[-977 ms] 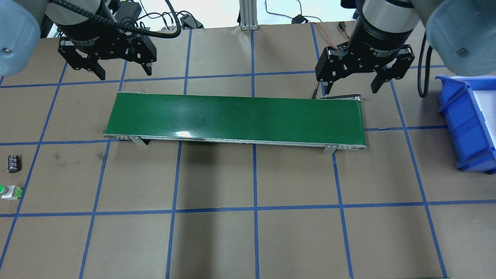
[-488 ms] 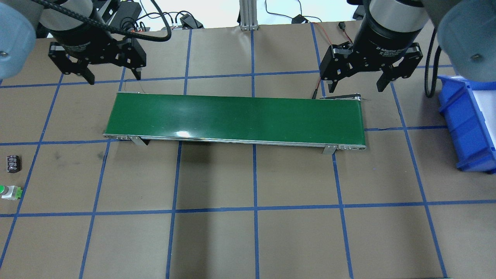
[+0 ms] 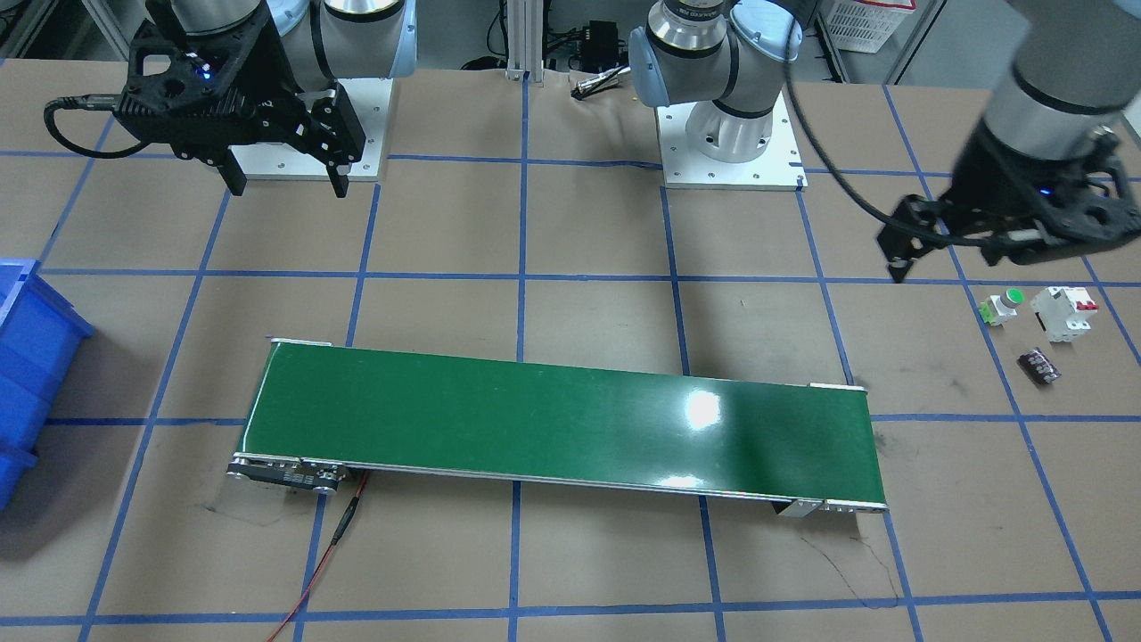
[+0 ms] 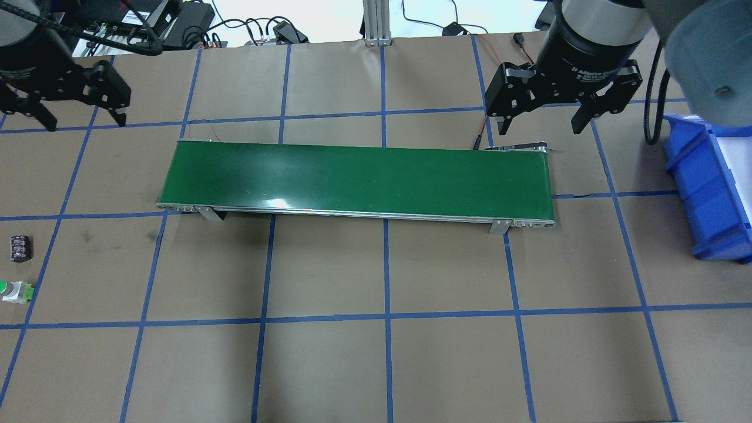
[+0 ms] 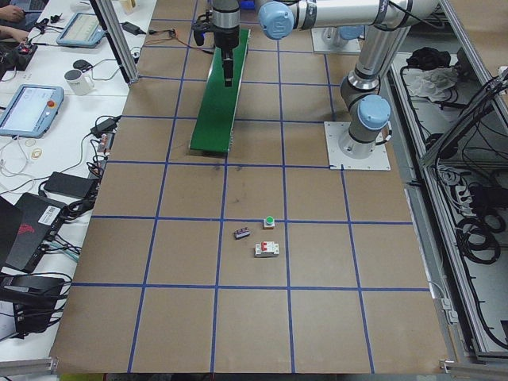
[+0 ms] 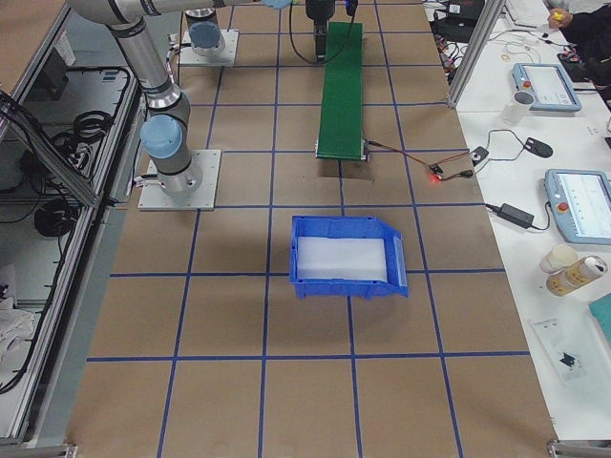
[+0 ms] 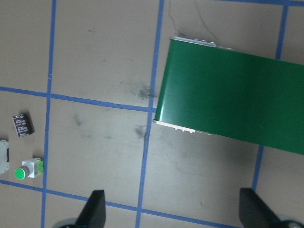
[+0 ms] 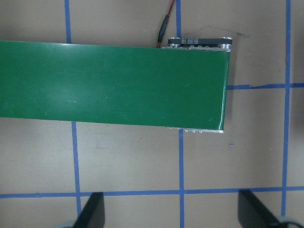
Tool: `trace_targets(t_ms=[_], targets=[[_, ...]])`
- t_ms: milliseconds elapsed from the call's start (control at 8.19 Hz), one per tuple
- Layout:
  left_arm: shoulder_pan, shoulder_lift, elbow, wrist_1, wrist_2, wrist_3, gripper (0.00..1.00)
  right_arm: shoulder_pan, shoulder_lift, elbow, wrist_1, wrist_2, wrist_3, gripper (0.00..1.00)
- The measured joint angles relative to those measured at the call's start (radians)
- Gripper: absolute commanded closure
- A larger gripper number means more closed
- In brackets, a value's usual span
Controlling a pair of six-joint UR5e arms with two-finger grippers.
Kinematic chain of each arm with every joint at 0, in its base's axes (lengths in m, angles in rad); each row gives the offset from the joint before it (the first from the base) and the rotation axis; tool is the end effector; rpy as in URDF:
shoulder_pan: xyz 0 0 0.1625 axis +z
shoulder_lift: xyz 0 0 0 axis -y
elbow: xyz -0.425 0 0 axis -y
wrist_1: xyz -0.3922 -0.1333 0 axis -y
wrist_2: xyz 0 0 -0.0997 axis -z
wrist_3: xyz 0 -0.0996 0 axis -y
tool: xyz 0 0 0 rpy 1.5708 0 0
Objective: Move capacitor from left to right
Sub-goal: 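Move the left gripper down to the capacitor beside the conveyor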
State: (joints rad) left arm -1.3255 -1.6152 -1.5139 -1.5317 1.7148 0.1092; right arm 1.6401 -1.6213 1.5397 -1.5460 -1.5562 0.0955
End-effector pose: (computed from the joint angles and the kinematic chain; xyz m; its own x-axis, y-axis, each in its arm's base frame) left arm 0.0098 -0.5291 0.4987 -0.9790 -0.1405 -0.1481 -0.1366 0.9900 -0.0356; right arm 0.1673 -0.4642 0.5252 -0.9995 0.0252 -0.0199 0.0263 0.9981 -0.0551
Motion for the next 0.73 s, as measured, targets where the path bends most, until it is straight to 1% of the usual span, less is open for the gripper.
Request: trace_targets(t_ms=[366,488,733], targets=[[0.209,-0.071,-0.017,0.026,0.003,0.129,0.0,0.0,0.0,0.0,-0.002,-0.003,0.001,0.0],[0.273,-0.108,-0.031,0.067,0.001,0.15,0.0,0.0,-0.001,0.0,-0.002,-0.004,0.001,0.0],[0.371,-0.178,-0.065,0.201,0.0,0.204,0.0,0.0,-0.001,0.0,-0.002,-0.005,0.001,0.0]])
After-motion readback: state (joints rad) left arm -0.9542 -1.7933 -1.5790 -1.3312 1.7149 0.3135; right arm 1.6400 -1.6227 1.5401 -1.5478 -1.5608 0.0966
